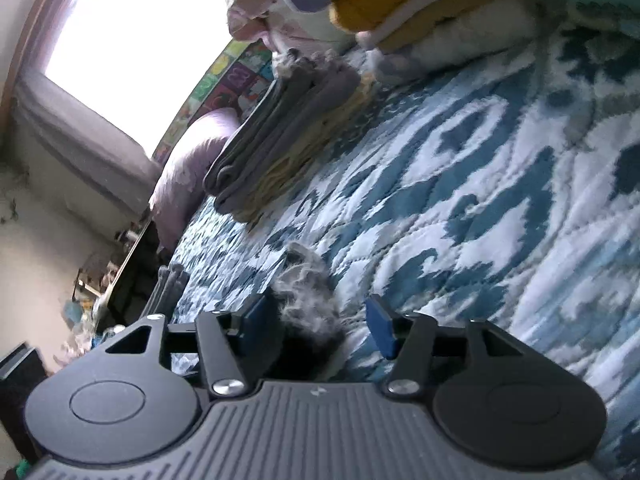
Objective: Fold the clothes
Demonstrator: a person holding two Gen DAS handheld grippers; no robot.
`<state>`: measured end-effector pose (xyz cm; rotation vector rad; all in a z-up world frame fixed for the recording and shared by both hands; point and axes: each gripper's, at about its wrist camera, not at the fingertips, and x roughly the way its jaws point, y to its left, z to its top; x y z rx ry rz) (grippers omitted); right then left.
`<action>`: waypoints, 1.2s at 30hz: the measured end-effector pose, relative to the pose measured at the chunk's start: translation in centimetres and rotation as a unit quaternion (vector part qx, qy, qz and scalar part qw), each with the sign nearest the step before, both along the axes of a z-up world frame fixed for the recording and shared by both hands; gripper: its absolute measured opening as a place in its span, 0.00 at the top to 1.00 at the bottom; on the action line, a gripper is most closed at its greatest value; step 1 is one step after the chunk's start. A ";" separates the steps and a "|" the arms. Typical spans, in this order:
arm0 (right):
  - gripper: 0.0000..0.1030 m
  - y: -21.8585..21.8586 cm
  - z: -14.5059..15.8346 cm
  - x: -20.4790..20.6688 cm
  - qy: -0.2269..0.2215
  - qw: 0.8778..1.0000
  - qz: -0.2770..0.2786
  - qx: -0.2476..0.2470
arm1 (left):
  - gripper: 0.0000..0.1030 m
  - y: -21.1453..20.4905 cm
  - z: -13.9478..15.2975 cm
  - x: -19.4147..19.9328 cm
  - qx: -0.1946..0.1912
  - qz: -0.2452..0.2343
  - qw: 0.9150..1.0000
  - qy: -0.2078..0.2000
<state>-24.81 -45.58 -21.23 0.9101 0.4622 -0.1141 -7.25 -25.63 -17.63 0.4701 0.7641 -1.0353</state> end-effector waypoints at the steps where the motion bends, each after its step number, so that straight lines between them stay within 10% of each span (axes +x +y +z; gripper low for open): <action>1: 0.55 0.5 0.1 0.6 0.008 1.000 0.004 -0.029 | 0.75 -0.1 0.0 0.3 -0.010 0.008 1.000 0.006; 4: 0.76 1.1 0.0 2.1 0.036 0.995 -0.004 -0.088 | 0.74 -0.2 0.7 0.2 -0.006 0.015 1.000 0.008; 8: 0.79 0.5 -0.1 2.3 0.040 0.996 -0.007 -0.073 | 0.69 1.7 2.4 -0.9 0.005 0.026 1.000 -0.008; 15: 0.66 -2.3 -0.7 -1.3 0.007 0.997 -0.055 0.054 | 0.59 11.1 6.9 -4.3 -0.029 0.104 0.994 -0.028; 21: 0.31 -1.2 -0.5 -2.4 -0.003 0.992 -0.016 0.129 | 0.58 21.0 9.3 -8.8 -0.091 0.200 0.976 -0.013; 30: 0.31 2.5 0.4 0.1 0.007 1.000 -0.001 0.024 | 0.58 28.7 7.7 -14.6 -0.135 0.288 0.948 0.021; 33: 0.37 2.7 0.4 1.0 0.010 0.999 -0.017 0.026 | 0.58 30.1 6.9 -15.7 -0.146 0.304 0.941 0.031; 36: 0.64 2.7 -0.2 0.7 0.012 0.998 -0.042 0.046 | 0.58 31.2 6.5 -16.5 -0.158 0.316 0.935 0.038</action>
